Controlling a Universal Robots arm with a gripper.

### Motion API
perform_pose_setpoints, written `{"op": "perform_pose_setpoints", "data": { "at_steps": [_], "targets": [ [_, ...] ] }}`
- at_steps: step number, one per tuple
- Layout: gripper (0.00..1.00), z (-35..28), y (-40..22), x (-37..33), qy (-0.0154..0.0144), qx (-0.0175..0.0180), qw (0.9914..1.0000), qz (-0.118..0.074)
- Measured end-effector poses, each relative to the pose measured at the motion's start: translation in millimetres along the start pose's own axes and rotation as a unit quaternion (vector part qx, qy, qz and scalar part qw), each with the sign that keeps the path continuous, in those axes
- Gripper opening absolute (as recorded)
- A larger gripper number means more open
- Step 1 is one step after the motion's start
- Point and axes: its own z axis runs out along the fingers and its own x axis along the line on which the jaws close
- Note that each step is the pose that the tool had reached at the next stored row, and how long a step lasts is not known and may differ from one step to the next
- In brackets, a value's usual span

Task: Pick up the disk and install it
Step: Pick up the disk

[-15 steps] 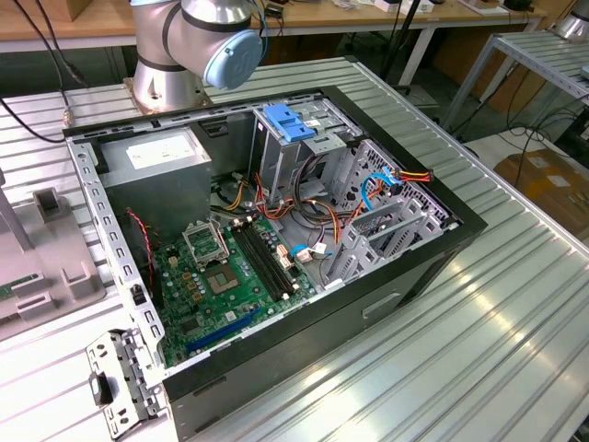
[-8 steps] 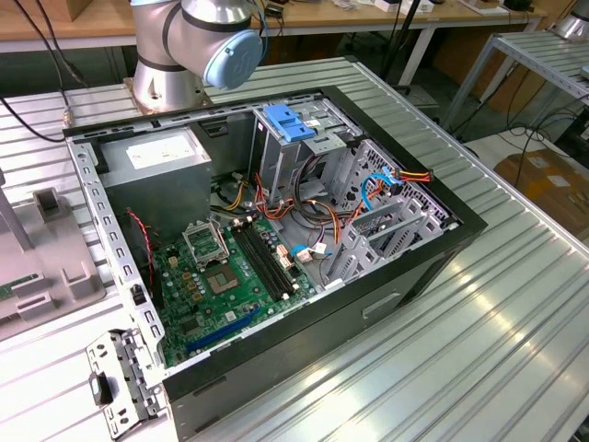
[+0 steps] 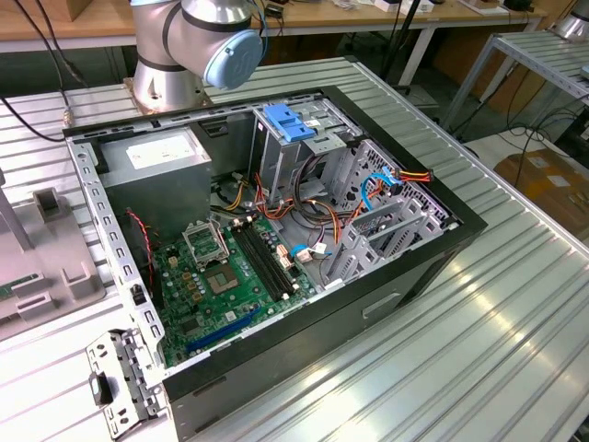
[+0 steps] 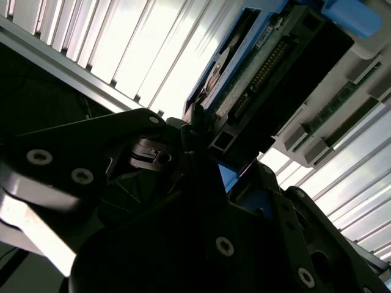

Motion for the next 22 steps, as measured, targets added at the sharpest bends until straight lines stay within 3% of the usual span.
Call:
{"op": "perform_pose_setpoints", "data": {
  "at_steps": [15, 22],
  "targets": [
    [0.37, -3.6, 0.1, -0.4, -0.0085, 0.0003, 0.99996, 0.0],
    [0.37, -4.4, 0.2, -0.5, -0.0107, 0.0004, 0.99994, 0.0]
  ]
}}
